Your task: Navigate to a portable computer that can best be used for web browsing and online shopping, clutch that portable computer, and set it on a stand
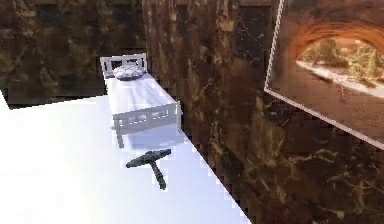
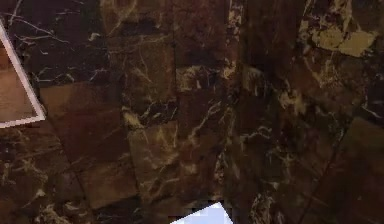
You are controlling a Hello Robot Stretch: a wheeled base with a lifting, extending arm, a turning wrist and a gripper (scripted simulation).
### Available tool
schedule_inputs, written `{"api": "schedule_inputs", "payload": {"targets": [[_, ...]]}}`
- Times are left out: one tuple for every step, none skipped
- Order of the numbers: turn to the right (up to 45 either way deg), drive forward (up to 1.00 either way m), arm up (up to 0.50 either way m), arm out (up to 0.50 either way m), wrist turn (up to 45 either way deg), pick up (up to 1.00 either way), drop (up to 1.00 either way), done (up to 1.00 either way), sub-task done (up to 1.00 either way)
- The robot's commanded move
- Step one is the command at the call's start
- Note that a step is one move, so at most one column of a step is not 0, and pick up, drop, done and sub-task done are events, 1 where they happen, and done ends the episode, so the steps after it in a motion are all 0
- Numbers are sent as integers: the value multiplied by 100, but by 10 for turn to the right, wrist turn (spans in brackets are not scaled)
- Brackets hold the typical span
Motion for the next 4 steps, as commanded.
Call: {"api": "schedule_inputs", "payload": {"targets": [[-210,0,0,0,0,0,0,0,0],[0,45,0,0,0,0,0,0,0],[-450,0,0,0,0,0,0,0,0],[-30,0,0,0,0,0,0,0,0]]}}
